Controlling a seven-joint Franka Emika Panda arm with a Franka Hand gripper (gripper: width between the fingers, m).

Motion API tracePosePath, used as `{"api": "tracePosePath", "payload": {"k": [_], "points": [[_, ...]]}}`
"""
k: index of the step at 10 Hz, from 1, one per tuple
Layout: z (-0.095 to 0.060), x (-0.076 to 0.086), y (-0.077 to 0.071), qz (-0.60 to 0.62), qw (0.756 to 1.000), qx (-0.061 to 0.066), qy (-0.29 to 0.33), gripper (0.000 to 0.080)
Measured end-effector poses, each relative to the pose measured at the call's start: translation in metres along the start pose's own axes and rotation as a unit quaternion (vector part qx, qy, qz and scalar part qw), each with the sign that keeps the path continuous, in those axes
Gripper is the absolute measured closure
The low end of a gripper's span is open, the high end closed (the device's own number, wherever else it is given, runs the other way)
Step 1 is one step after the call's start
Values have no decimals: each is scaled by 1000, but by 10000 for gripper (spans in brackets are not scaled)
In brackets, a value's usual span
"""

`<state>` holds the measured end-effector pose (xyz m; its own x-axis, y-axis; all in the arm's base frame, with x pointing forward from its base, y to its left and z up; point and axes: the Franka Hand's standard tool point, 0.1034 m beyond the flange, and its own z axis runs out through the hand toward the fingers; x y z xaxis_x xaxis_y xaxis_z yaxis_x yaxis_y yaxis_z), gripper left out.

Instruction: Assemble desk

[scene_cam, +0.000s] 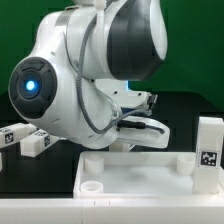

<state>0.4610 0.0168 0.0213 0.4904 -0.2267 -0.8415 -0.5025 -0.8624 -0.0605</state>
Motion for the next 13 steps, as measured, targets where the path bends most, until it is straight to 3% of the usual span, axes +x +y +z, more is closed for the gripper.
{"api": "tracePosePath", "payload": {"k": [1,2,5,9,10,11,13], "points": [[2,1,-6,0,1000,-10,11,151],[3,-1,-7,9,1000,-11,19,151],[4,-1,-4,11,1000,-9,18,151],[18,0,3,22,1000,-8,6,151],[18,0,3,23,1000,-8,6,277],[18,0,3,23,1000,-8,6,277],[18,0,4,23,1000,-7,6,517]]}}
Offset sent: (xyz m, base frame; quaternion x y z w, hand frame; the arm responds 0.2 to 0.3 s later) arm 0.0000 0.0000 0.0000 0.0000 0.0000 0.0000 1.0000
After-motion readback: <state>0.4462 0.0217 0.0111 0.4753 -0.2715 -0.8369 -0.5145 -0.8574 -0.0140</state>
